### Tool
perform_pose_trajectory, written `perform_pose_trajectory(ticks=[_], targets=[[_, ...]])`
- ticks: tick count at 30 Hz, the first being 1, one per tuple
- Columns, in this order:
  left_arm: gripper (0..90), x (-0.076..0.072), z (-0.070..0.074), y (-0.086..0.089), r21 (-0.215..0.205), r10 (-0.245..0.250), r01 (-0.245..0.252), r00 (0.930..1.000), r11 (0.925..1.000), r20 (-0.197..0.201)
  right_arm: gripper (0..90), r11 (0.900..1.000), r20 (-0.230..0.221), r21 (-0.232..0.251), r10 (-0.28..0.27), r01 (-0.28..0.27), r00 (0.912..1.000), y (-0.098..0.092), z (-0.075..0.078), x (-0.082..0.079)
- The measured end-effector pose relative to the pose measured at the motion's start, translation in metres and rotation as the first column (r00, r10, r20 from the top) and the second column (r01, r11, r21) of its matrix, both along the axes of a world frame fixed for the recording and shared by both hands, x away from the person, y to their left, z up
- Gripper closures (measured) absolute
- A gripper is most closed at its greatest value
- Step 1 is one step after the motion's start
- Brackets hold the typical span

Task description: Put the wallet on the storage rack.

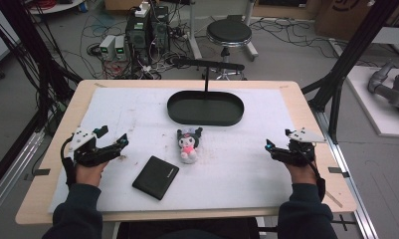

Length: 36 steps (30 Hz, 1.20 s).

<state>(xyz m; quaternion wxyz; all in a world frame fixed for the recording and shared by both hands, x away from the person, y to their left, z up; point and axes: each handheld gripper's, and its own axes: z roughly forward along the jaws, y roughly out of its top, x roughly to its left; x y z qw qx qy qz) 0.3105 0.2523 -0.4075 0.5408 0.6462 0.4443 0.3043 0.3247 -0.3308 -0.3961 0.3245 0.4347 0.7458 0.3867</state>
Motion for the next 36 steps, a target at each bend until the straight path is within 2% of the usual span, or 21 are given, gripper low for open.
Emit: perform_pose_trajectory(ticks=[14,26,30,33,35,36], targets=[[20.4,0.007,-0.004,-0.003,0.004,0.003,-0.003,0.9995,1.0,-0.032,22.3,1.0,-0.015,0.017,-0.003,0.004,0.9999,-0.006,-0.004,0.001],[21.1,0.008,-0.004,-0.007,0.007,-0.003,0.003,0.9992,1.0,-0.04,22.8,1.0,-0.013,0.02,-0.006,0.006,0.9999,-0.005,-0.005,-0.001],[21.7,0.01,-0.003,-0.013,0.012,-0.022,0.022,0.9983,0.9997,-0.054,22.9,0.999,-0.02,0.031,-0.014,0.015,0.9997,-0.008,-0.006,-0.001],[24.9,0.01,-0.002,-0.019,0.02,-0.045,0.046,0.997,0.9987,-0.063,23.4,1.0,-0.024,0.02,-0.011,0.011,0.9996,-0.008,-0.007,-0.004],[27.3,0.006,-0.002,-0.024,0.028,-0.065,0.068,0.9944,0.9973,-0.084,23.4,1.0,-0.019,0.02,-0.016,0.017,0.9997,-0.007,-0.005,-0.006],[29.1,-0.002,-0.001,-0.03,0.032,-0.09,0.094,0.991,0.9951,-0.099,23.4,0.999,-0.015,0.025,-0.02,0.02,0.9997,-0.008,-0.004,-0.008]])
